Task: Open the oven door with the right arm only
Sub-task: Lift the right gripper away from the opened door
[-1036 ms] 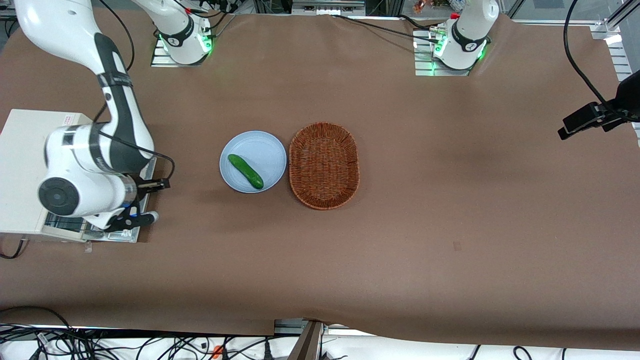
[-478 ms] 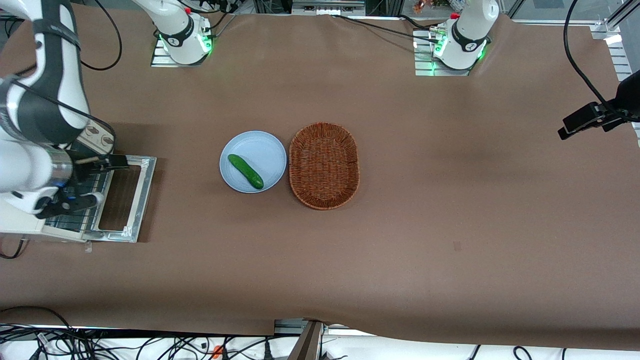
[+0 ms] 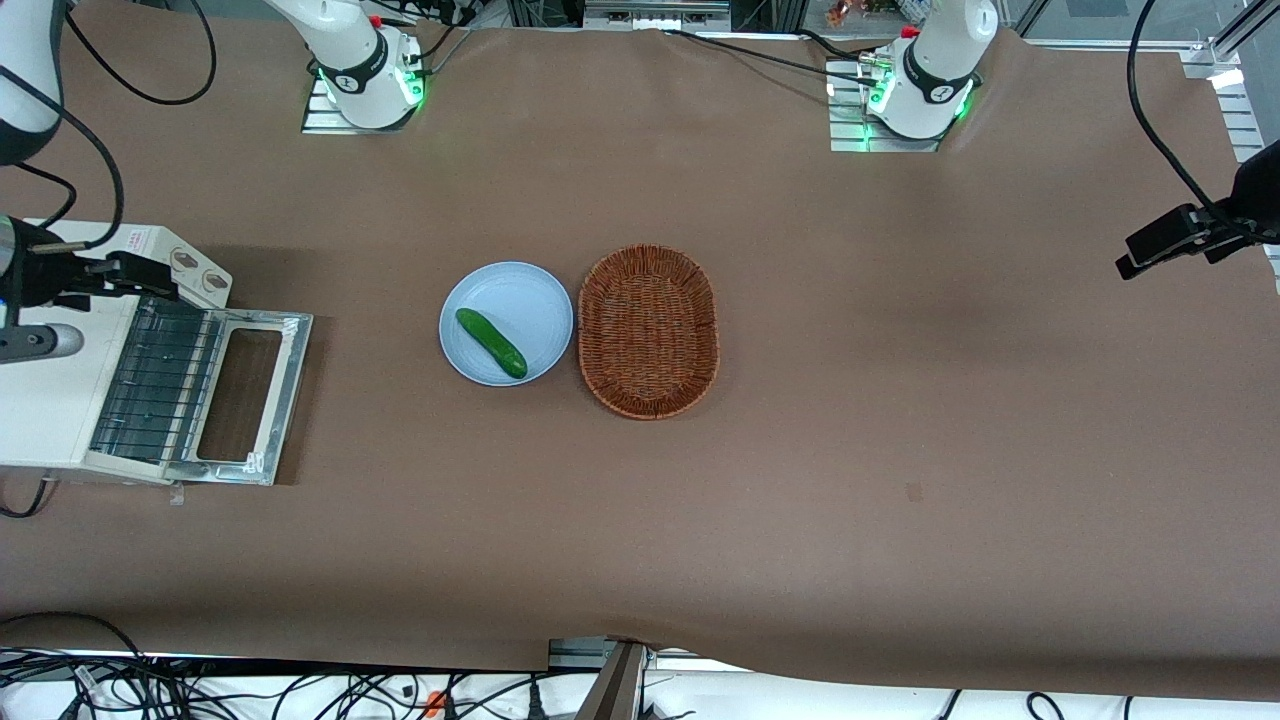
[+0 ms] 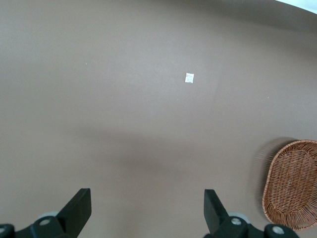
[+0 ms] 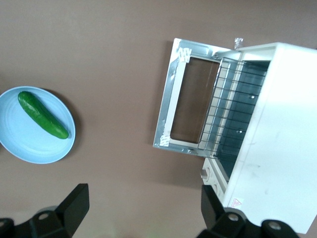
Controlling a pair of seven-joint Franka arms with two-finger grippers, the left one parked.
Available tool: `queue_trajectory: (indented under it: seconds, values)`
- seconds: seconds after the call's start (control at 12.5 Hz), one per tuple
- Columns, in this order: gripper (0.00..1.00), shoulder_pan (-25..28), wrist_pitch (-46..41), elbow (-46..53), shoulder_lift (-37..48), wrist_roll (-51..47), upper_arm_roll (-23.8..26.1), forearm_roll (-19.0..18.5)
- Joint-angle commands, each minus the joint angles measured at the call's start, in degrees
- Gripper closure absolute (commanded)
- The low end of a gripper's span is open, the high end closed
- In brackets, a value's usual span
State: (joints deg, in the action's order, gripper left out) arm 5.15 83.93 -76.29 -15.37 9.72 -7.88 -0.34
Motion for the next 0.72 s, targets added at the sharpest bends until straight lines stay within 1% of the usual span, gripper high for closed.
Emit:
queue_trajectory:
  seconds: [0.0,0.08,0.16,0.4,0.64]
  values:
    - [0.0,-0.8,8.9,-13.1,9.1,-0.8,0.0,-0.5]
    - [0.0,-0.8,10.9,-15.4,10.9,-0.8,0.0,-0.5]
    - [0.0,-0.8,11.0,-15.6,11.4,-0.8,-0.1,-0.5]
    - [0.0,-0.8,9.6,-15.5,13.1,-2.9,0.0,-0.5]
    - [0.0,-0.6,9.1,-13.5,12.5,-0.6,0.2,-1.0]
